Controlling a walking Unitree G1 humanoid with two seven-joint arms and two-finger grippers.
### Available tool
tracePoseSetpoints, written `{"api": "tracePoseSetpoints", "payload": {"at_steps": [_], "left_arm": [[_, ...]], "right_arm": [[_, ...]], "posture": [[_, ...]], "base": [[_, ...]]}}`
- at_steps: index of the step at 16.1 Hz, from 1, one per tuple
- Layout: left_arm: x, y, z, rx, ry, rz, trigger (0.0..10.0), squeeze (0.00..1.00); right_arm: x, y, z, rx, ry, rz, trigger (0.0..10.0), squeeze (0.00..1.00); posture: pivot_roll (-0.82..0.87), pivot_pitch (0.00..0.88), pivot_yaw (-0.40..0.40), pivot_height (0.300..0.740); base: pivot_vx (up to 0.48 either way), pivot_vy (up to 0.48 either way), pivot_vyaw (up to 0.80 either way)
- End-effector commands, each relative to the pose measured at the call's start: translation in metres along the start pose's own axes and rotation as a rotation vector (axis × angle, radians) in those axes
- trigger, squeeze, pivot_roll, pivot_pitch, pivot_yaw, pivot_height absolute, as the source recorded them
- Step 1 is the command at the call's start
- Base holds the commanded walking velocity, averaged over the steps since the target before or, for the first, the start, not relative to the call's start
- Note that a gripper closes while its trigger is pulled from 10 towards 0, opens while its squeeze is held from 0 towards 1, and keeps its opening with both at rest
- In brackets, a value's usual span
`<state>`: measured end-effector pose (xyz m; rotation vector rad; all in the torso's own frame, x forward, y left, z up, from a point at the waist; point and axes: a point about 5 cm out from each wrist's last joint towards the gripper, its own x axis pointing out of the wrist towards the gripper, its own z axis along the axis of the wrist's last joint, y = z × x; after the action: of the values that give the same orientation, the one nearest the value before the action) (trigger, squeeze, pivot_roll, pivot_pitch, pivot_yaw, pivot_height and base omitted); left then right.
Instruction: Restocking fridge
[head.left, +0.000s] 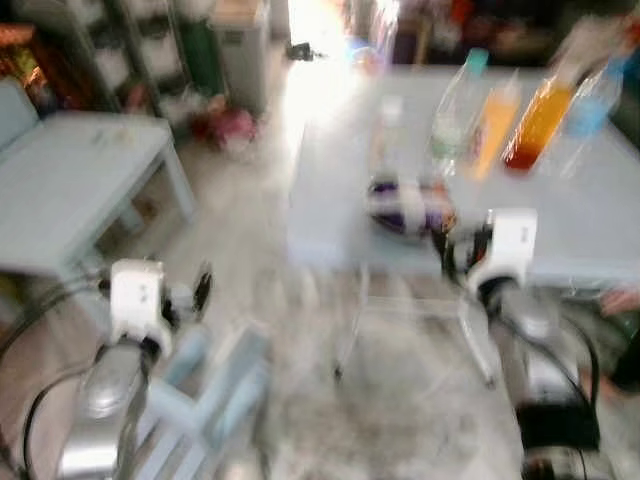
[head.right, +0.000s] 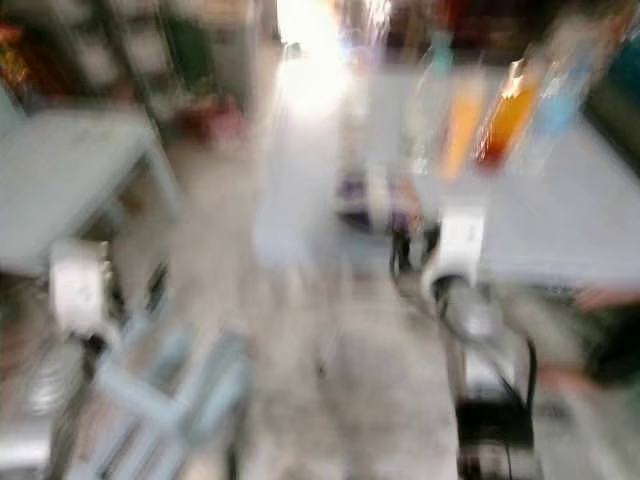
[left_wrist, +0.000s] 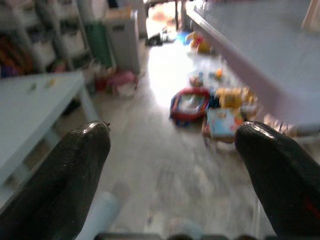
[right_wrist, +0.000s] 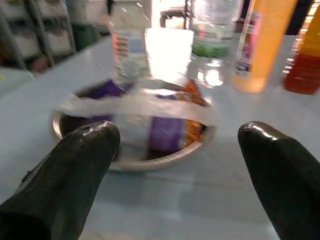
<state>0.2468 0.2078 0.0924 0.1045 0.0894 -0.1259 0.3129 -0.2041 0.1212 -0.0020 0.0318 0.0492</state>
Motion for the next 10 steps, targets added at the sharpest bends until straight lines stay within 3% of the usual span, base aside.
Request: {"api": "tracePoseSetpoints", "payload": {"at_steps": [1, 6, 8, 10], "left_arm": [[0.005, 0.001, 0.012, 0.02, -0.039, -0.012, 10.0, 0.0], [0.003, 0.0, 0.014, 0.016, -0.055, -0.022, 10.0, 0.0], [0.007, -0.005, 0.016, 0.004, -0.07, -0.033, 10.0, 0.0], [0.011, -0.009, 0.015, -0.004, -0.077, -0.043, 10.0, 0.0]], "right_arm": [[-0.004, 0.003, 0.009, 0.03, -0.077, -0.015, 10.0, 0.0], [-0.031, 0.031, 0.005, 0.065, -0.138, -0.013, 10.0, 0.0], [-0.036, 0.037, 0.004, 0.078, -0.143, -0.004, 10.0, 0.0], [-0.036, 0.038, 0.005, 0.072, -0.147, 0.001, 10.0, 0.0]], "posture": [[0.07, 0.047, 0.0, 0.74], [0.05, 0.01, 0.003, 0.74], [0.04, 0.0, -0.001, 0.74], [0.04, 0.0, -0.003, 0.74]], "base": [[0.0, 0.0, 0.0], [0.0, 0.0, 0.0], [0.264, 0.0, -0.61], [0.285, 0.0, 0.0]]}}
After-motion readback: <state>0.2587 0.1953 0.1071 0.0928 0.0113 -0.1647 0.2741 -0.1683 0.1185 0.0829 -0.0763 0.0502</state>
